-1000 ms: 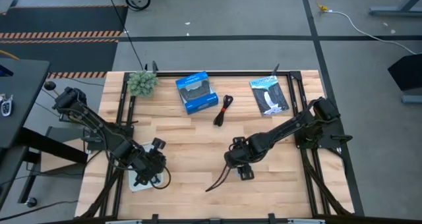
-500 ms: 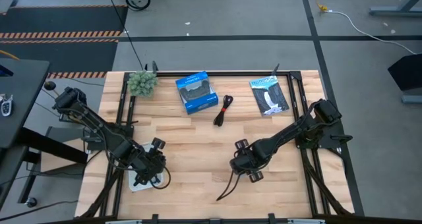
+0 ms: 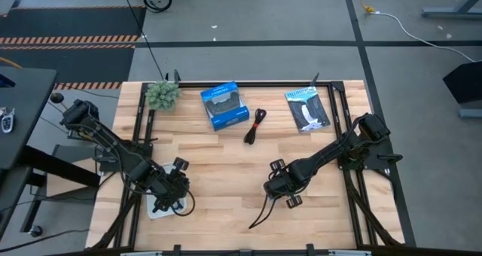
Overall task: Pick and place USB-C Cables
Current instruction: Put the blue charger cable into the white bin
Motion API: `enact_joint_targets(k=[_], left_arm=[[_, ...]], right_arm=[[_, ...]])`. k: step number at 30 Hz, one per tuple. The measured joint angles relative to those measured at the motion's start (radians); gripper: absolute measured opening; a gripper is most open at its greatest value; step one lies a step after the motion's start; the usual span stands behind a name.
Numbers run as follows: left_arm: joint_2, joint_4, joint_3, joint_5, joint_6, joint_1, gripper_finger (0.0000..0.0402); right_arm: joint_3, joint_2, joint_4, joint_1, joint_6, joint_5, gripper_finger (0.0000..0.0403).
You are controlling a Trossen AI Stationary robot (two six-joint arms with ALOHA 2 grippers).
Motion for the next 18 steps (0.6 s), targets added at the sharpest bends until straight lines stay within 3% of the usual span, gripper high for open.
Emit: enact_joint_targets(k=[5, 11, 18], left_arm=[[0.000, 0.000, 0.000, 0.000, 0.000, 0.000, 0.0142], [0.000, 0.015, 0.000, -0.002, 0.002, 0.000, 0.0142], [0.000, 0.119, 0.000, -0.126, 0.025, 0.000, 0.0157]], right_arm=[[0.000, 0.000, 0.001, 0.000, 0.024, -0.008, 0.0010], [0.048, -0.002, -0.036, -0.004, 0.137, -0.012, 0.0007], [0.128, -0.002, -0.004, -0.011, 0.140, 0.009, 0.0005]])
